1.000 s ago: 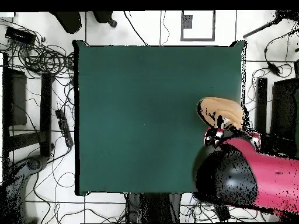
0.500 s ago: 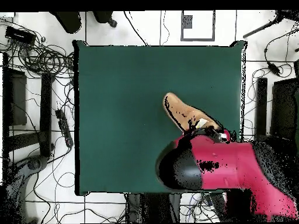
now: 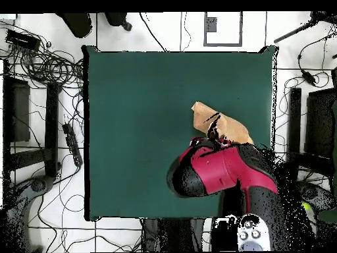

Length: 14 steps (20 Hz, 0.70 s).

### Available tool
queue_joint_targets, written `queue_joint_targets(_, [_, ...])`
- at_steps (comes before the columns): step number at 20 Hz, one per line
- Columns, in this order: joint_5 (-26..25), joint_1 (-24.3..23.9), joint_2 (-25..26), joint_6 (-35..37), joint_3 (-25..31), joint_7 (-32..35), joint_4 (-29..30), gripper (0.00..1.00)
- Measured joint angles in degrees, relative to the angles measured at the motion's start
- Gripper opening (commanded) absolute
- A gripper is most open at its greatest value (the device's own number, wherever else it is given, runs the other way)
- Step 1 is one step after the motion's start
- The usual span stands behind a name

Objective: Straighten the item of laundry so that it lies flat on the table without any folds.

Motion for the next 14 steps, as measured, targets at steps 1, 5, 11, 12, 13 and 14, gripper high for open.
queue_joint_targets(1, [0.0,0.8,1.7,-1.9,-1.2,2.3,-0.1,0.00])
queue_joint_targets(5, [-0.4,3.7,5.6,-3.3,-5.1,5.5,-1.5,0.00])
queue_joint_targets(11, [-2.3,10.8,12.2,-3.4,-12.3,7.2,-5.6,0.00])
queue_joint_targets(12, [-2.3,11.7,13.1,-3.4,-13.2,7.4,-6.2,0.00])
queue_joint_targets(13, [-2.3,12.2,13.5,-3.4,-13.6,7.5,-6.5,0.00])
queue_joint_targets(14, [-2.2,12.7,14.0,-3.4,-14.0,7.7,-6.9,0.00])
